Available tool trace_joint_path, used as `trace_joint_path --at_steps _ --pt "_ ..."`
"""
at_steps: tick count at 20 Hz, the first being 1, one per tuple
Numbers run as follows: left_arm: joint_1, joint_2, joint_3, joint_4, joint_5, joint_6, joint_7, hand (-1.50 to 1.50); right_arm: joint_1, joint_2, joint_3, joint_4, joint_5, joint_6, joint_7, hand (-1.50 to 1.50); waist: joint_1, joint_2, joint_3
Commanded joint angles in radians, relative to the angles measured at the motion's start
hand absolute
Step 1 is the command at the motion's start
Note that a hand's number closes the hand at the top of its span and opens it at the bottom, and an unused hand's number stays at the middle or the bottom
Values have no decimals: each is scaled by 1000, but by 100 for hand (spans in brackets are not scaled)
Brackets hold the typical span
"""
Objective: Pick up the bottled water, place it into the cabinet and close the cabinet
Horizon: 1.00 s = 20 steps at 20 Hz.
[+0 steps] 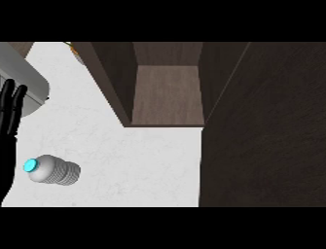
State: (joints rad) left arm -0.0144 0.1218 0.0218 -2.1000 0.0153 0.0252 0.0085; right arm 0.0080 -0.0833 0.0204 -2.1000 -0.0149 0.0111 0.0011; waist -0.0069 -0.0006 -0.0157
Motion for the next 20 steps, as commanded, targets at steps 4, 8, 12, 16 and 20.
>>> trace_joint_path --at_steps 4,8,12,16,20 --pt "102 -5 210 -50 0 121 3 -150 96 9 -1 -69 29 -20 9 -150 19 -4 15" --pt "94 -118 250 -3 66 269 127 -150 160 9 145 -142 -95 104 95 -150 17 -5 15" --pt "163 -103 282 -137 95 277 239 -150 319 -27 160 -302 -134 146 113 -150 5 -5 16" --pt "267 -114 232 -259 43 303 286 -150 455 -3 229 -359 -88 159 70 -150 5 -4 16" --pt "336 -121 133 -305 -76 340 353 -150 505 -33 219 -424 -122 184 99 -150 3 -3 16"
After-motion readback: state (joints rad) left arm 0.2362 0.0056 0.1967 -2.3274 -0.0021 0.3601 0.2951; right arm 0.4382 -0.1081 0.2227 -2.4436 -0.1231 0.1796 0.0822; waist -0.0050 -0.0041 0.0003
